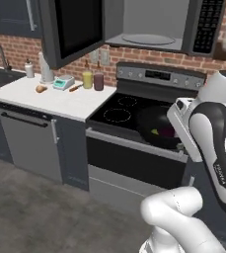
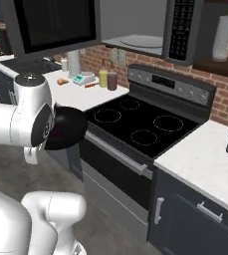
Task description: Pick the eggplant from the sink and place it in the bowl. Then pick the bowl and place it in the microwave. Then close the microwave door and press the start button.
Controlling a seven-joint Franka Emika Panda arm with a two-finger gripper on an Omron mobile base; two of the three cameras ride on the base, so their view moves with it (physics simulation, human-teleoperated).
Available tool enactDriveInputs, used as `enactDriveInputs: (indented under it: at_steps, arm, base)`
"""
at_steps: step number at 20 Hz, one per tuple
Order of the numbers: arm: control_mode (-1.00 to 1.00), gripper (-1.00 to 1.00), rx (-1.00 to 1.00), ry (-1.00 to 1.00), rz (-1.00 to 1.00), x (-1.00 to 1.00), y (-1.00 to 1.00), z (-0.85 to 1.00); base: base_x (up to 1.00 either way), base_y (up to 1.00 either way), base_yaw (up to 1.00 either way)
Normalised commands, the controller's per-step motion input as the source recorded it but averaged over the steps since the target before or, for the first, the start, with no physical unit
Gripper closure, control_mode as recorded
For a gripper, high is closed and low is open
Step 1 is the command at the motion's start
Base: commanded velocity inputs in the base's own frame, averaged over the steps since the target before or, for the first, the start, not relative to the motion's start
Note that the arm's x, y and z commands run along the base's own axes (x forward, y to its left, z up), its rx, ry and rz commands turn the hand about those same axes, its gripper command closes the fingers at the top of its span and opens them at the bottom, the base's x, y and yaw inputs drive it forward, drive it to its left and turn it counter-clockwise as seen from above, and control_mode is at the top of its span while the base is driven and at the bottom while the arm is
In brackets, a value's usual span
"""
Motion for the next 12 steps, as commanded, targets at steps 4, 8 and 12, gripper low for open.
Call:
enactDriveInputs:
  at_steps: [4,8,12]
  arm:
    - [1.00,1.00,0.00,0.00,0.00,0.00,0.00,0.00]
    - [1.00,1.00,0.00,0.00,0.00,0.00,0.00,0.00]
    - [1.00,1.00,0.00,0.00,0.00,0.00,0.00,0.00]
  base:
    - [1.00,-0.21,0.17]
    - [0.83,-0.21,0.18]
    - [0.65,-0.12,0.21]
